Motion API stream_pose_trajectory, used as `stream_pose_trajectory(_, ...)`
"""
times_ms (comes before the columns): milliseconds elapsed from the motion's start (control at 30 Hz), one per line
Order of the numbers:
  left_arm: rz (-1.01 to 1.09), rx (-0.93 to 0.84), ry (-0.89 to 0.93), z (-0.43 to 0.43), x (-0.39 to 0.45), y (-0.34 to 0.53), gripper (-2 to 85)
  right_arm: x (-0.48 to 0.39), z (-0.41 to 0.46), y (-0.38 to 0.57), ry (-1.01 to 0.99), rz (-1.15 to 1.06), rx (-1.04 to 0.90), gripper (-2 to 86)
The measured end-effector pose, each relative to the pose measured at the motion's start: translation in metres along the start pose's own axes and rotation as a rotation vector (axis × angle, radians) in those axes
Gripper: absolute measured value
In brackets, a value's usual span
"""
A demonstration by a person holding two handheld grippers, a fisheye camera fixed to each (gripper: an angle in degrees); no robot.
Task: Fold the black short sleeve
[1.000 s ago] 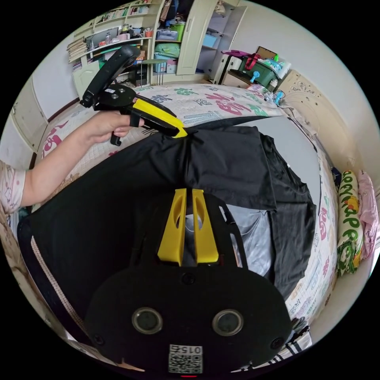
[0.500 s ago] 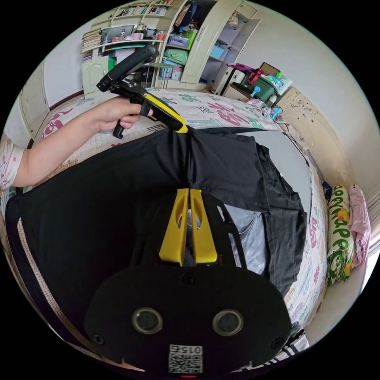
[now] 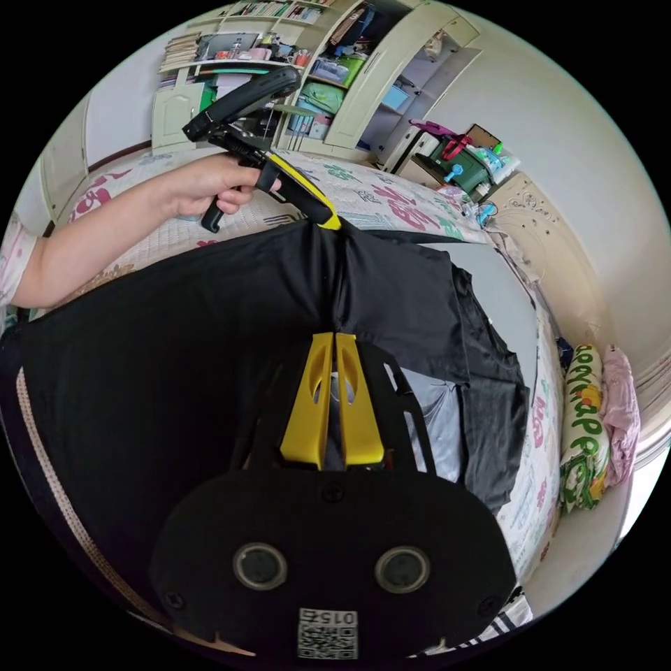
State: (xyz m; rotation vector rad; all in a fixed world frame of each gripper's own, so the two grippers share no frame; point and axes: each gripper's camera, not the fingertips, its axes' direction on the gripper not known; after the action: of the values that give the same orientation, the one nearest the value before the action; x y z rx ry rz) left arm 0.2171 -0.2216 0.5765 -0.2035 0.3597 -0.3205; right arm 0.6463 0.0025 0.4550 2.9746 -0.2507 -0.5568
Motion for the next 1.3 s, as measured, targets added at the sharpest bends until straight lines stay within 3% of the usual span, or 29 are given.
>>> stream_pose_trajectory(133,-0.034,0.025,0.040,-0.008,-0.019,0.007,3.1,0.022,-0.010,0.006,-0.096,0.020,0.002,-1.0)
stream_pose_trajectory(533,-0.064,0.018,0.081,-0.015,-0.040,0.009,1.0,0.048,-0.032,-0.004,-0.133,0.038,0.003,-1.0)
stream_pose_trajectory(633,-0.042,0.099,0.121,-0.040,-0.031,0.013,0.7,0.052,-0.038,-0.008,-0.134,0.039,0.003,-1.0)
stream_pose_trajectory(767,0.188,0.282,0.292,-0.064,0.004,0.009,0.8,0.054,-0.045,-0.015,-0.126,0.035,0.003,-1.0)
stream_pose_trajectory(867,0.301,0.191,0.411,-0.038,0.035,-0.006,1.7,0.062,-0.050,-0.019,-0.154,0.049,0.003,-1.0)
stream_pose_trajectory(967,0.376,0.057,0.325,-0.004,0.070,-0.017,4.1,0.071,-0.053,-0.024,-0.192,0.072,0.004,-1.0)
stream_pose_trajectory(1100,0.451,-0.093,0.338,0.030,0.098,-0.034,5.4,0.079,-0.056,-0.030,-0.232,0.093,0.003,-1.0)
stream_pose_trajectory(1300,0.424,-0.108,0.351,0.036,0.104,-0.049,4.5,0.081,-0.059,-0.041,-0.259,0.108,0.001,-1.0)
